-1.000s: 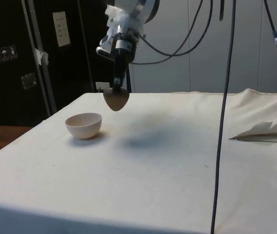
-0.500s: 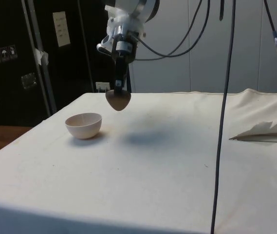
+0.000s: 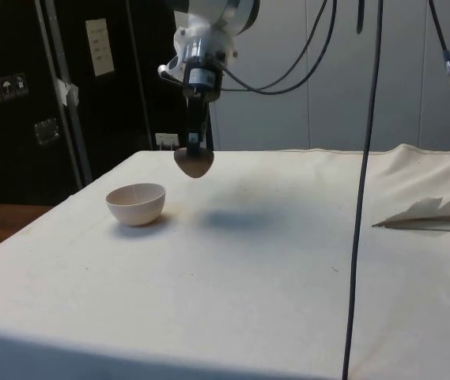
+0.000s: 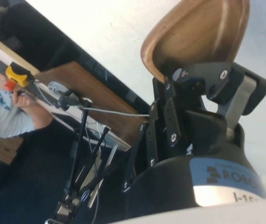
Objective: Pour the coffee beans from the cup into the bowl.
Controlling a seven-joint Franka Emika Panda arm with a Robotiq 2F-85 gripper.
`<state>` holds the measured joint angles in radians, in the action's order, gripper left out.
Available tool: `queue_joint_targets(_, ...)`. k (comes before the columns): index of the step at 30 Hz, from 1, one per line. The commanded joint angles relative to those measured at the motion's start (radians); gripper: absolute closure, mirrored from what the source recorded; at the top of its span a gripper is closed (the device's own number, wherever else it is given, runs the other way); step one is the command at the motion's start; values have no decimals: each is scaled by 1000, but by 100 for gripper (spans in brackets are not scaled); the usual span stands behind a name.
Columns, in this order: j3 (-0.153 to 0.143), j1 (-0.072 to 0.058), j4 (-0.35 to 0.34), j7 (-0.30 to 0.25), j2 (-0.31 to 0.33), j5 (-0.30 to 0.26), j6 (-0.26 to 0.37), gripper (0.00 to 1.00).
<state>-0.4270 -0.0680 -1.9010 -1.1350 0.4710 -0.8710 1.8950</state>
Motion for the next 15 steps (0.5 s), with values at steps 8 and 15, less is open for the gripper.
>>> queue_joint_targets(8,-6,-8,-6,33,-1,35,67,99)
queue_joint_targets(15,-6,-7,-7,55,1,60,101,99)
